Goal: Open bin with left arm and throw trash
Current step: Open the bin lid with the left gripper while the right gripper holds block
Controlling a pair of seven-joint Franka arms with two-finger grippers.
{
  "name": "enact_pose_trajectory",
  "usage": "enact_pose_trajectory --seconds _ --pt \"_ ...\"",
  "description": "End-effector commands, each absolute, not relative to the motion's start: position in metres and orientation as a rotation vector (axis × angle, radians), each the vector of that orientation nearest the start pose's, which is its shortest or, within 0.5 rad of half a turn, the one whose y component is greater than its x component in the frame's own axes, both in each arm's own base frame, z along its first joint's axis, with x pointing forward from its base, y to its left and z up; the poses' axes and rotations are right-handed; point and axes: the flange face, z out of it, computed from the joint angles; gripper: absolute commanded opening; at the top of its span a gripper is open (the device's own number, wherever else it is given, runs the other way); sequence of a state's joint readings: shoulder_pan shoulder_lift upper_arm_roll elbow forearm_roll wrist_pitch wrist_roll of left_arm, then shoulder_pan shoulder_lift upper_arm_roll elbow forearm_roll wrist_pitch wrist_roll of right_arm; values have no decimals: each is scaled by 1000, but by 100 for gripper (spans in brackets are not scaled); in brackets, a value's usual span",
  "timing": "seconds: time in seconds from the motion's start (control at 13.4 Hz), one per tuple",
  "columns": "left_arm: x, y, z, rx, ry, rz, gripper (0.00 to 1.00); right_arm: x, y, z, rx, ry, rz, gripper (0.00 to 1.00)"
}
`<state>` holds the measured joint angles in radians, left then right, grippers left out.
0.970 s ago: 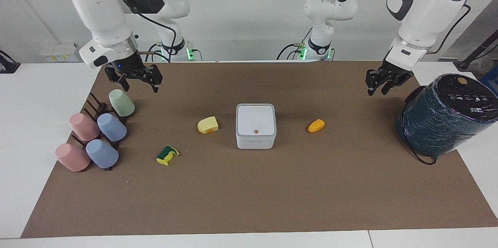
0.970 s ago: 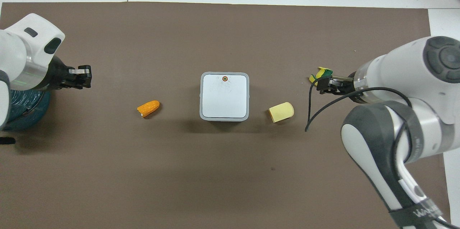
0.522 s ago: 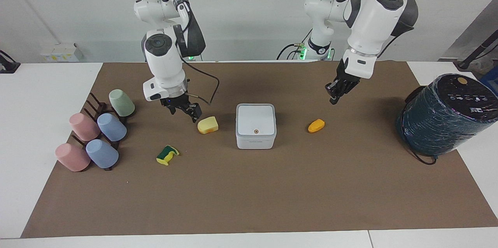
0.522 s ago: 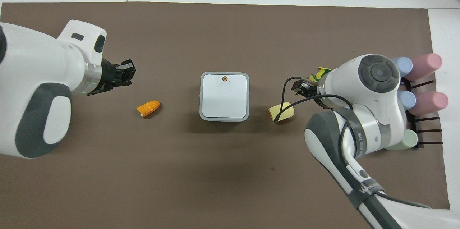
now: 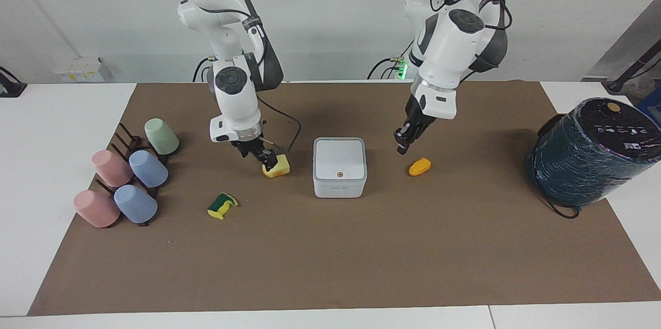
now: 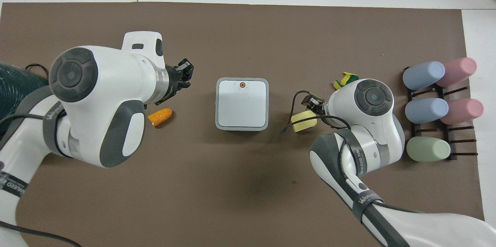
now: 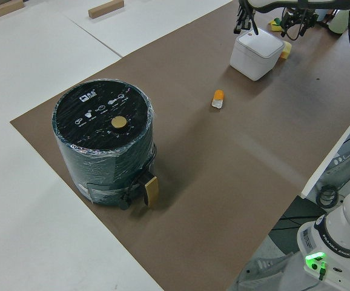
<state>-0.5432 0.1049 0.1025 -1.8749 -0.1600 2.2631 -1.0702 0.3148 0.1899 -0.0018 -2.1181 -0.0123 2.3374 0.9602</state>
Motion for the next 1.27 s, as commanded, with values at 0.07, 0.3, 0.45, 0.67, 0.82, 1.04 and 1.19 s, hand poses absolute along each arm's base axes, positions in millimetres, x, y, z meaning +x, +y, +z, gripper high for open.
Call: enact_pose_trajectory --seconds 0.07,0.3,0.45,0.67,0.82,1.04,1.19 --pt "549 -289 481 -3126 -1594 -136 0 545 181 306 -2910 1078 -66 100" --pt "546 -310 474 -3034 -1851 -95 0 544 197 286 -2888 1110 -75 100" --pt "547 -318 462 -2998 -1938 -103 0 543 200 285 -2884 1120 -76 61" --pt "546 -361 411 -2948 -2011 -95 0 545 200 286 -2878 1128 -81 0" --pt "544 -367 402 -2933 -2014 -80 0 556 194 299 -2857 1144 -104 0" --pt "541 -373 394 -2927 -2004 -66 0 577 169 330 -2800 1189 -175 0" --pt "542 -376 380 -2908 -1983 -51 0 587 162 350 -2770 1198 -217 0"
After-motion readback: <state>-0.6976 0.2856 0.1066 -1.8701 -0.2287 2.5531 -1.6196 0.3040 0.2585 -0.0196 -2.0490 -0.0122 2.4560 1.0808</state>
